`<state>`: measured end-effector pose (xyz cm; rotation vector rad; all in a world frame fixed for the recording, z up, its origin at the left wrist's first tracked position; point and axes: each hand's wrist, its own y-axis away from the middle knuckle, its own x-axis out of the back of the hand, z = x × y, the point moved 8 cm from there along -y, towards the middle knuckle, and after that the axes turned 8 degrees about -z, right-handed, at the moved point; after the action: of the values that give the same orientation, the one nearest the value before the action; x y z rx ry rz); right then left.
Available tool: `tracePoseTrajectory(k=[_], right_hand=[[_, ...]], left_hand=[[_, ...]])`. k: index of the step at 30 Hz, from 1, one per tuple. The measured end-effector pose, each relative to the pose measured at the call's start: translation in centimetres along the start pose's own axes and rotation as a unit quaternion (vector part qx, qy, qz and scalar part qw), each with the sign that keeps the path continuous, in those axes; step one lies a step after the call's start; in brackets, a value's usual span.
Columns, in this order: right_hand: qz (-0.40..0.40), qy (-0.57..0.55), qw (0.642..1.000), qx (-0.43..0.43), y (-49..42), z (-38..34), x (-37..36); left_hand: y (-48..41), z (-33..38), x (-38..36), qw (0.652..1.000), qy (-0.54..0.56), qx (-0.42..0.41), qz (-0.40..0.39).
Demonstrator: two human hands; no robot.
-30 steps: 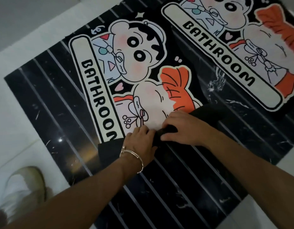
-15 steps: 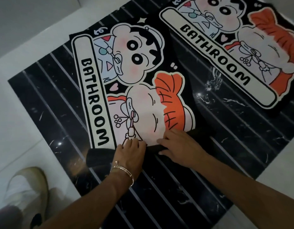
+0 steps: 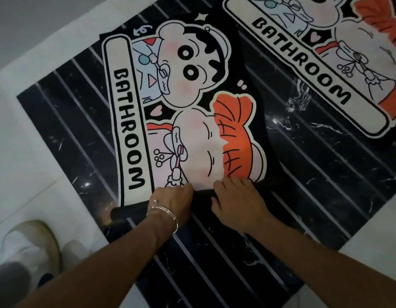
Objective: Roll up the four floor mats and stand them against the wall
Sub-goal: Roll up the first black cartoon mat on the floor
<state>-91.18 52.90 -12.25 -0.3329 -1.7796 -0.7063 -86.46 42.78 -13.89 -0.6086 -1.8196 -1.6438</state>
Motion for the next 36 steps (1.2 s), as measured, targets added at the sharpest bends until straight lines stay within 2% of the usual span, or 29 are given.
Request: tracePoseTrajectory(k=[3,5,8,11,13,15,21,28,30,33,36], right_hand=[[-0.048,0.015,0.999,0.022,-0.9,-0.5,-0.8],[-0.086,0.009,0.996,0.006,-1.5,-0.1,-1.7],[-0.094,-0.005,0.996,-0.004,-2.5,0.0,-1.5],[-0.176,0.007,0.984,-0.006,-3.0,-0.2,-2.2],[-0.229,0.002,0.973,-0.026,-3.3,-0.3,-2.2],[-0.228,-0.005,0.973,-0.029,-3.1,-0.8,-1.8],[-0.147,0.024,0.989,-0.007,-2.1,-1.2,-0.7],[-0.272,-0.026,0.962,-0.030,-4.0,-0.6,-1.4],[-0.256,-0.037,0.966,-0.029,-4.1,-0.9,-0.9],[-0.182,-0.025,0.983,-0.015,-2.9,-1.6,-0.2],[-0.176,-0.001,0.984,-0.028,-2.5,-1.3,-0.2]], left_hand=[[0.1,-0.4,0.2,1.000,-0.013,-0.001,0.003],[0.0,-0.5,0.3,1.000,-0.018,-0.005,0.013],[0.1,-0.4,0.3,0.999,-0.003,-0.019,0.040],[0.5,-0.3,0.2,0.998,0.013,-0.023,0.063],[0.4,-0.5,0.1,0.999,0.015,-0.016,0.049],[0.1,-0.8,0.0,1.000,0.005,-0.013,0.014],[-1.1,-0.9,-0.1,0.998,0.005,-0.044,-0.051],[0.5,-0.4,0.3,0.995,-0.015,-0.065,0.069],[-0.1,-0.8,0.1,0.998,-0.017,-0.053,0.041],[-1.2,-0.9,-0.2,0.997,-0.018,-0.060,-0.033],[-1.3,-0.5,0.5,0.996,-0.020,-0.085,-0.030]])
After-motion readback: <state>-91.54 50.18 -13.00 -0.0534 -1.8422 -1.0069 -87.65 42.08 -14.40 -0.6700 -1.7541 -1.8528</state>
